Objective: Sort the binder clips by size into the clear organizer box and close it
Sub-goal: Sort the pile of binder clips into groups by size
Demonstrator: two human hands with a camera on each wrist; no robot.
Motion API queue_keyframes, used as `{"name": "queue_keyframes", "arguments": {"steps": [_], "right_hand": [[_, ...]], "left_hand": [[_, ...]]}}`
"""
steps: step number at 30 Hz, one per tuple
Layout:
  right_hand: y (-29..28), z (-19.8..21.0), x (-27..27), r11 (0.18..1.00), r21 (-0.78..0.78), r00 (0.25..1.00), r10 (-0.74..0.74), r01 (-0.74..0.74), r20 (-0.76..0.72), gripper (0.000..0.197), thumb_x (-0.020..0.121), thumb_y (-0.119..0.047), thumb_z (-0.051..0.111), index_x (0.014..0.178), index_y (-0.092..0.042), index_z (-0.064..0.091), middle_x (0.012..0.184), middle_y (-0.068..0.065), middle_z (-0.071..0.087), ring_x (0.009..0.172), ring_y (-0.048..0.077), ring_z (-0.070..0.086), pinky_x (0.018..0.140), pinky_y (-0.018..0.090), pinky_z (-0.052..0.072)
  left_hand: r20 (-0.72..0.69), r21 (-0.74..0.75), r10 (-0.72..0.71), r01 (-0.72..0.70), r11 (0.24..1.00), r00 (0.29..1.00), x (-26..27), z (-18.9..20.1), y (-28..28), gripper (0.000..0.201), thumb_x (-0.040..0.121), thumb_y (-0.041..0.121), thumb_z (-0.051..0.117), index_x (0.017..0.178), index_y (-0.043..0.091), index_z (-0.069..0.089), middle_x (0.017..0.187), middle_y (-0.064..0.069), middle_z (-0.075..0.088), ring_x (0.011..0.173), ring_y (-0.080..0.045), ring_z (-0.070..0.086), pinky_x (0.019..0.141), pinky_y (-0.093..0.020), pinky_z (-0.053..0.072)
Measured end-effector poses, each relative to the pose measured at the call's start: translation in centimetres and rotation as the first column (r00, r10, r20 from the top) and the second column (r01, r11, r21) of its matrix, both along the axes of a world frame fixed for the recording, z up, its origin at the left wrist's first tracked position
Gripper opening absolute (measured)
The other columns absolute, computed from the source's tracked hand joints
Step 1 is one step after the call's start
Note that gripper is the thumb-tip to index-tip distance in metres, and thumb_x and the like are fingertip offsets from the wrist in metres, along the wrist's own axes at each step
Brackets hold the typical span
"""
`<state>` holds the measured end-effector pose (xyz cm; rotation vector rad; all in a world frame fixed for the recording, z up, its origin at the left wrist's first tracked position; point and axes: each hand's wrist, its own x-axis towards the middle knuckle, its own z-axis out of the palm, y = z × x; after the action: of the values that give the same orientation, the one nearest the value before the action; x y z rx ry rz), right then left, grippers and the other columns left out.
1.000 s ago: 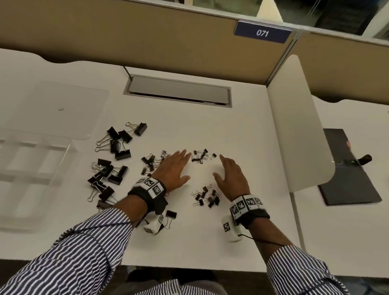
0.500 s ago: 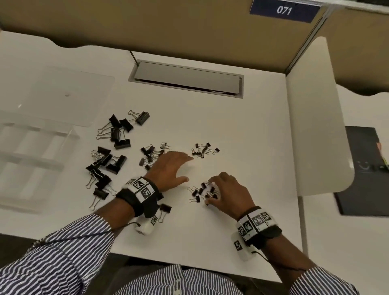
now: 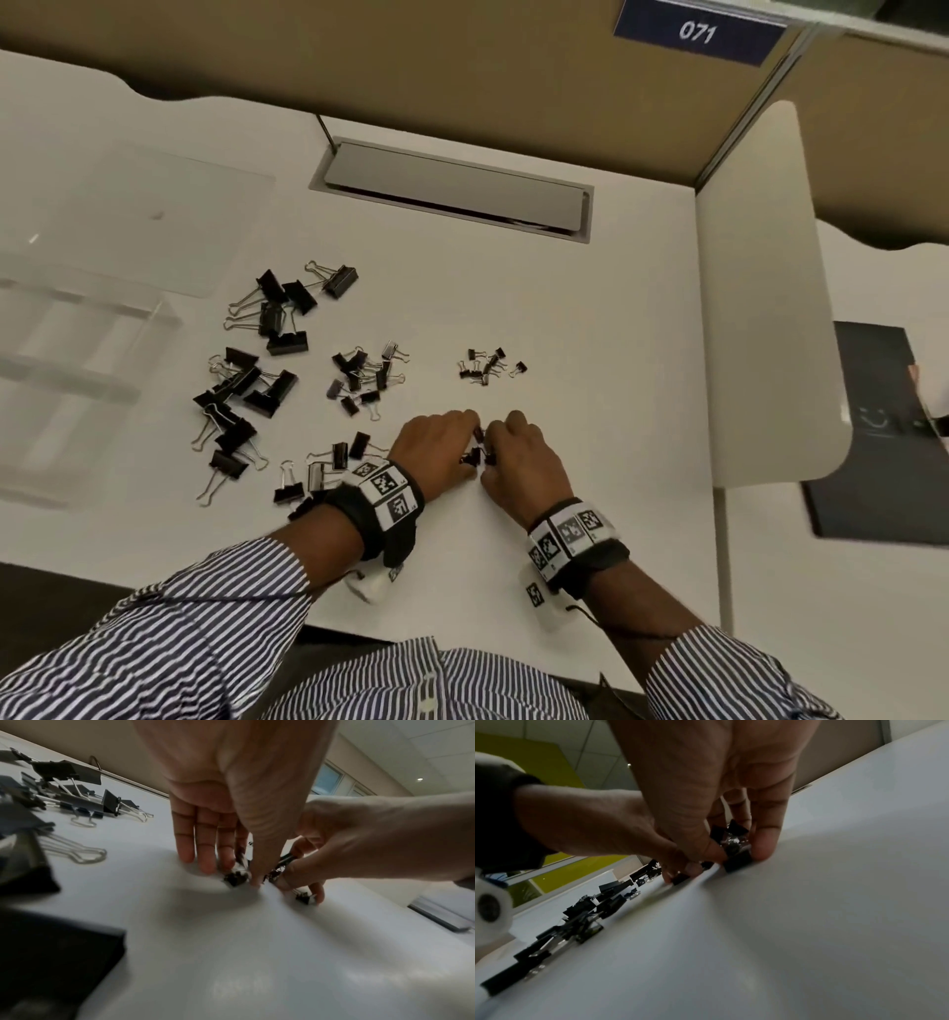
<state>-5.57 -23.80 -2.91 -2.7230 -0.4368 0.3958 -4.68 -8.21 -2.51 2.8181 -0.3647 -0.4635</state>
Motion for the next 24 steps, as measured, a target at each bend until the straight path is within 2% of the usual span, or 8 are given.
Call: {"name": "queue_keyframes", "arguments": {"steps": [3, 7, 11, 14, 16, 18, 21, 24], "right_hand": [[0.7, -0.1, 0.6, 1.0, 0.02, 0.999, 0.002, -0.003, 0.049, 0.021, 0.074, 0.0, 0.055, 0.094, -0.007, 0.056, 0.101, 0.012, 0.052, 0.079, 0.031, 0.051, 0.052, 0.034, 0.031], [0.9, 0.0, 1.8, 0.997, 0.069, 0.997, -0.036, 0.031, 0.074, 0.012, 0.079, -0.003, 0.054, 0.089, -0.008, 0.058, 0.099, 0.009, 0.055, 0.08, 0.028, 0.053, 0.057, 0.032, 0.036], [-0.1, 0.1, 3.6, 0.959, 0.224, 0.984, -0.176, 0.176, -0.02, 0.014, 0.085, -0.011, 0.055, 0.096, -0.013, 0.063, 0.096, 0.001, 0.063, 0.084, 0.02, 0.058, 0.069, 0.026, 0.037], [-1.4, 0.0, 4.5, 0.889, 0.326, 0.947, -0.303, 0.321, -0.104, 0.012, 0.086, -0.013, 0.06, 0.096, -0.019, 0.065, 0.091, -0.004, 0.069, 0.076, 0.014, 0.064, 0.07, 0.024, 0.048], [-2.1, 0.1, 4.8, 0.762, 0.453, 0.887, -0.392, 0.462, -0.244, 0.012, 0.086, -0.009, 0.063, 0.092, -0.018, 0.066, 0.085, 0.002, 0.07, 0.063, 0.016, 0.067, 0.061, 0.027, 0.056], [-2.7, 0.7, 5.3, 0.577, 0.566, 0.808, -0.436, 0.589, -0.397, 0.016, 0.085, 0.001, 0.06, 0.091, -0.012, 0.068, 0.079, 0.011, 0.069, 0.057, 0.022, 0.065, 0.055, 0.033, 0.058], [-3.3, 2.4, 5.8, 0.325, 0.626, 0.704, -0.374, 0.709, -0.604, 0.021, 0.088, 0.006, 0.048, 0.095, -0.002, 0.067, 0.071, 0.013, 0.063, 0.055, 0.022, 0.058, 0.05, 0.032, 0.054], [-3.4, 3.9, 6.0, 0.135, 0.625, 0.635, -0.275, 0.769, -0.722, 0.021, 0.093, -0.002, 0.043, 0.093, -0.003, 0.064, 0.066, 0.011, 0.055, 0.054, 0.022, 0.051, 0.047, 0.029, 0.047]], "left_hand": [[0.0, -0.015, 0.054, -0.054, 0.998, 0.999, 0.6, 0.0, -0.1, 0.036, 0.083, 0.028, 0.065, 0.114, 0.017, 0.049, 0.109, -0.005, 0.061, 0.092, -0.027, 0.062, 0.077, -0.039, 0.05], [-0.02, -0.089, 0.121, -0.122, 0.988, 0.992, 1.6, -0.3, 0.0, 0.034, 0.082, 0.023, 0.067, 0.112, 0.015, 0.052, 0.11, -0.006, 0.057, 0.091, -0.028, 0.06, 0.074, -0.038, 0.049], [-0.036, -0.16, 0.211, -0.214, 0.964, 0.977, 2.8, -0.4, 1.1, 0.023, 0.084, 0.023, 0.065, 0.105, 0.016, 0.059, 0.106, -0.004, 0.06, 0.092, -0.026, 0.06, 0.073, -0.033, 0.046], [0.03, -0.134, 0.18, -0.174, 0.976, 0.983, 3.1, -0.4, 1.9, 0.011, 0.09, 0.02, 0.056, 0.095, 0.013, 0.063, 0.097, -0.007, 0.06, 0.083, -0.03, 0.061, 0.069, -0.038, 0.05], [0.089, -0.109, 0.147, -0.137, 0.984, 0.985, 3.0, -0.6, 2.2, 0.012, 0.091, 0.019, 0.054, 0.093, 0.01, 0.062, 0.093, -0.008, 0.058, 0.078, -0.033, 0.061, 0.065, -0.04, 0.051], [0.129, -0.102, 0.129, -0.116, 0.988, 0.983, 2.8, -0.7, 2.1, 0.018, 0.092, 0.029, 0.057, 0.095, 0.011, 0.06, 0.094, -0.007, 0.058, 0.079, -0.032, 0.061, 0.065, -0.038, 0.05], [0.112, -0.021, 0.096, -0.094, 0.995, 0.989, 2.8, -0.3, 1.1, 0.04, 0.091, 0.051, 0.056, 0.109, 0.016, 0.053, 0.105, -0.003, 0.057, 0.09, -0.028, 0.061, 0.07, -0.036, 0.045], [0.076, 0.04, 0.095, -0.098, 0.994, 0.993, 3.4, -0.2, -0.2, 0.055, 0.089, 0.058, 0.054, 0.126, 0.017, 0.046, 0.12, -0.004, 0.054, 0.103, -0.027, 0.06, 0.078, -0.036, 0.045]]}}
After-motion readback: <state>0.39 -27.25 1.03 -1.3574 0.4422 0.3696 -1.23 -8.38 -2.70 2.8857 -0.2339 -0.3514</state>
